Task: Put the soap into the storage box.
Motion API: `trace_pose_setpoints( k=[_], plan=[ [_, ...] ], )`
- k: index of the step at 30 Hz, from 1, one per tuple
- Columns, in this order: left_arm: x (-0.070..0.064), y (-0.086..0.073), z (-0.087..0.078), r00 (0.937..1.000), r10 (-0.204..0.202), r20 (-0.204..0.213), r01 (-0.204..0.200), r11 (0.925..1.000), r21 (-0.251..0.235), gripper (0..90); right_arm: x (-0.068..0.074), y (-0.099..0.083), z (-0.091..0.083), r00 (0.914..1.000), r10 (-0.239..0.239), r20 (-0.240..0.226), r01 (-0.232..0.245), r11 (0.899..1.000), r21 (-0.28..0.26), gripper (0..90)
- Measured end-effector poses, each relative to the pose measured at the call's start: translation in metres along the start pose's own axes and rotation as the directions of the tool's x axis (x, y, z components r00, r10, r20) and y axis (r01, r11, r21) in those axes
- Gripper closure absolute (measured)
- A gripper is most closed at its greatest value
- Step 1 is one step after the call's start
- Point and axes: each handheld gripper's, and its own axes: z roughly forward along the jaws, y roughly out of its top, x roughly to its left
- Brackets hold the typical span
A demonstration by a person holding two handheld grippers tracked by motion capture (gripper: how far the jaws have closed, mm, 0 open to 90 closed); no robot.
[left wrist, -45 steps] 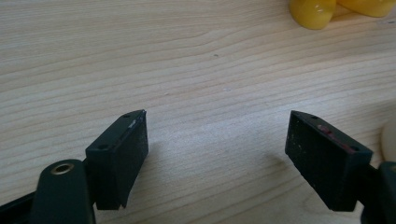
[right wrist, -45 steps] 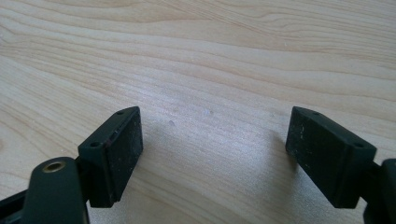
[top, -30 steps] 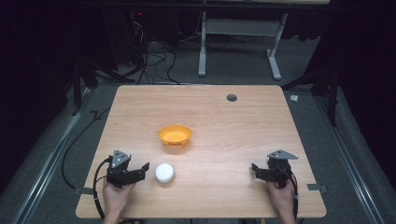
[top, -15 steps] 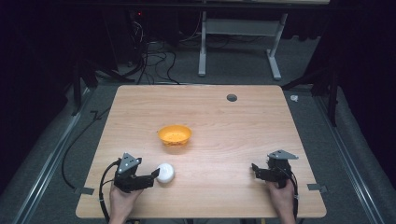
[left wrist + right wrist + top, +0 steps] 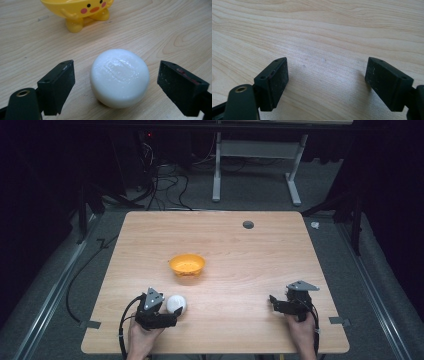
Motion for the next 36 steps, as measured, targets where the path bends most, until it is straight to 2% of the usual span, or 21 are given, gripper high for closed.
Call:
trace_pose_setpoints(
  k=[8,14,17,25,36],
  plan=[
    [-0.006,-0.001,0.016,0.9998,0.015,-0.014,-0.014,0.9987,0.050,15.1,0.000,0.000,0.000,1.0000,-0.001,0.001,0.001,1.000,0.000,19.7],
    [-0.006,-0.004,0.024,0.9999,0.007,-0.009,-0.006,0.9976,0.069,16.4,0.000,0.000,0.000,1.0000,-0.001,0.000,0.001,1.000,0.000,19.7],
    [-0.007,-0.005,0.027,0.9995,0.016,-0.029,-0.013,0.9960,0.089,17.4,0.000,0.000,0.000,1.0000,-0.001,0.000,0.001,1.000,0.000,19.7],
    [-0.008,-0.005,0.029,0.9993,0.006,-0.037,-0.002,0.9961,0.088,22.2,0.000,0.000,0.000,1.0000,-0.001,0.000,0.001,1.000,0.000,19.6],
    [-0.009,-0.004,0.029,0.9988,0.027,-0.040,-0.023,0.9954,0.093,24.2,0.000,0.000,0.000,1.0000,-0.001,0.000,0.001,1.000,0.000,19.6]
  ],
)
